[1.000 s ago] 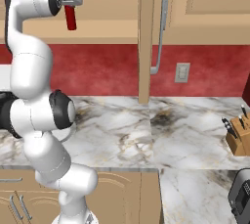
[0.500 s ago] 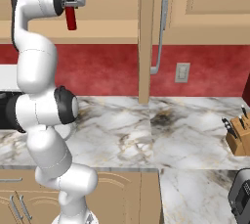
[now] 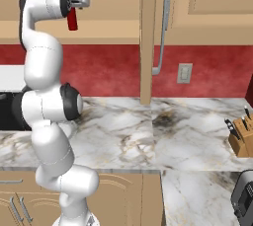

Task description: Move the hot dog bun to the plate on the dining table and place the condiment next to that plate. Then navigate to the fridge and take the sausage and place it on the plate as well.

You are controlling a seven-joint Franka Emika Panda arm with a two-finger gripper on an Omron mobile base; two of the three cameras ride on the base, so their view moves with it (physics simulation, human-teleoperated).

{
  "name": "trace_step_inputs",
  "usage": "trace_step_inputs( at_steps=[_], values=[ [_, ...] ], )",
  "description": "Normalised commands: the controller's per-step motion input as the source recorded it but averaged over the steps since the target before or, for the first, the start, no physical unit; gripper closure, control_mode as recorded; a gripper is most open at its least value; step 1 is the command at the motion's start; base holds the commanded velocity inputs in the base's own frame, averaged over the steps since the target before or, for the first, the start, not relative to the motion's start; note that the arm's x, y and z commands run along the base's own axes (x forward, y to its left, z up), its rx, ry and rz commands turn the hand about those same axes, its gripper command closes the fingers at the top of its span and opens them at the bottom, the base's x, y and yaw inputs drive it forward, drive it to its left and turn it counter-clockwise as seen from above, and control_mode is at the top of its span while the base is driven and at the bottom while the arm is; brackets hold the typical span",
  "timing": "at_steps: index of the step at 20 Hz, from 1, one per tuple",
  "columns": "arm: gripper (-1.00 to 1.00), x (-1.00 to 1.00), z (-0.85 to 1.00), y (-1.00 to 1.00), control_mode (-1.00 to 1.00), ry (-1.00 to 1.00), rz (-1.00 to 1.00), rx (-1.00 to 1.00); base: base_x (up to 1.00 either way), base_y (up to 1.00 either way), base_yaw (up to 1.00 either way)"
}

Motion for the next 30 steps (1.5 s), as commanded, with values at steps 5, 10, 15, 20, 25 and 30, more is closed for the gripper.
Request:
trace_step_inputs(
  at_steps=[5, 10, 15, 20, 25, 30],
  values=[
    [-1.0, 0.2, 0.0, 0.04, -1.0, -0.02, 0.0, 0.0, 0.0, 0.0, 0.0],
    [1.0, 0.04, 0.0, 0.05, -1.0, 0.0, 0.0, 0.0, 0.0, 0.0, 0.0],
    [1.0, 0.0, 0.0, 0.04, -1.0, 0.0, 0.0, 0.0, 0.0, 0.0, 0.0],
    [1.0, -0.02, 0.0, 0.0, -1.0, 0.0, 0.0, 0.0, 0.0, 0.0, 0.0],
    [1.0, -0.73, 0.06, -0.07, -1.0, -0.11, 0.04, 0.03, 0.0, 0.0, 0.0],
    [1.0, -1.0, 0.18, -0.27, -1.0, -0.18, 0.11, 0.06, 0.0, 0.0, 0.0]
  ],
)
